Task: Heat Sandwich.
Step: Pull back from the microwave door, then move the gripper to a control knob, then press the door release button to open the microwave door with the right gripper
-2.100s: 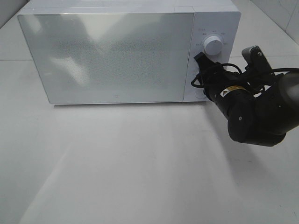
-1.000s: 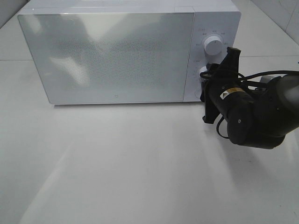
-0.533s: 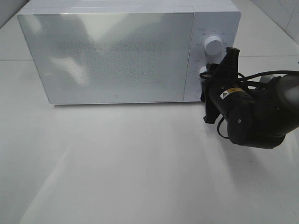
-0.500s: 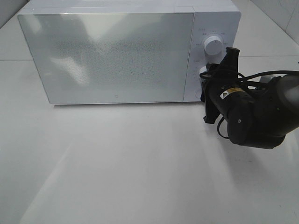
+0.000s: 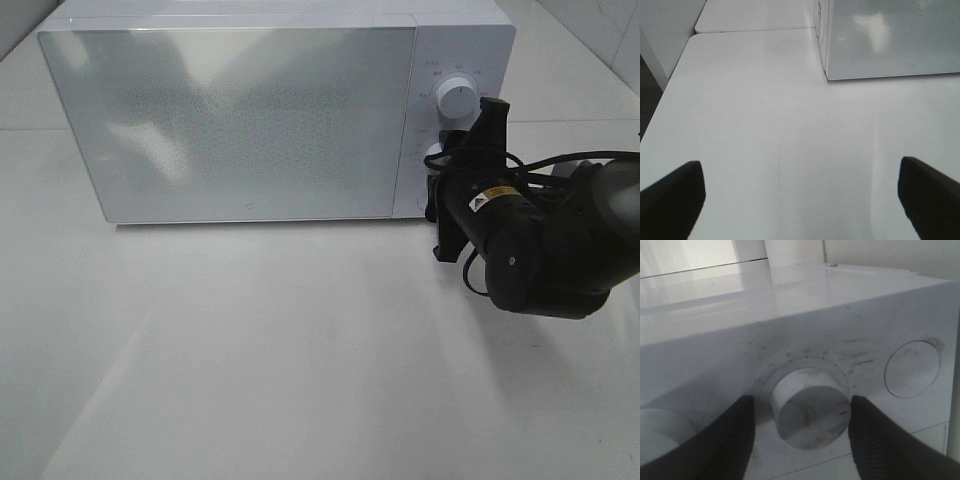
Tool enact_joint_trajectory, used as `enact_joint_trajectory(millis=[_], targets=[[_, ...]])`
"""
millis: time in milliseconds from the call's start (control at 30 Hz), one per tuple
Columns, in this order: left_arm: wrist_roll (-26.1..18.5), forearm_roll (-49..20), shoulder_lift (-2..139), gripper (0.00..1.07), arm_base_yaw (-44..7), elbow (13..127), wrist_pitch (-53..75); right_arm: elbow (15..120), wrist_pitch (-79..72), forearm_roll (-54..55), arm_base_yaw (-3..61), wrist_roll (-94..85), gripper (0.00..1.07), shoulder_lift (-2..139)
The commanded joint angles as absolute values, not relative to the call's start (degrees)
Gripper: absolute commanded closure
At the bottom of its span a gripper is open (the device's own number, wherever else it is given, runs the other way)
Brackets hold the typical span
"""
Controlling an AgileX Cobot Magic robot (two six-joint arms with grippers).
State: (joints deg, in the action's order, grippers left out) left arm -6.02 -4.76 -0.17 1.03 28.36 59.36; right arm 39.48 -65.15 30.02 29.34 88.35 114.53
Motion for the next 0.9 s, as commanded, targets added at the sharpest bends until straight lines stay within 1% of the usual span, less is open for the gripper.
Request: enact_joint_trajectory(millis=[33,67,133,567,900], targets=[[-5.5,-5.4,-1.8,0.07,1.1,28.3,59.0,40.6,-72.7,27.0,29.3,87.7,0.34,113.4],[-5.5,-5.4,-1.8,0.07,1.1,28.3,59.0,40.4,-72.7,27.0,29.3,87.8,0.32,113.4],[-5.5,-5.4,-1.8,0.07,1.1,28.3,59.0,40.1,-72.7,26.9,29.3,88.1,0.3,113.4],[-5.5,-5.4,-1.8,0.07,1.1,28.3,59.0,34.5,-72.4,24.4,29.3,90.0,0.31,111.7],[-5.5,-5.4,-1.8,0.07,1.1,28.3,59.0,26.6,-61.9,22.5,29.3,86.2,0.31,104.4]])
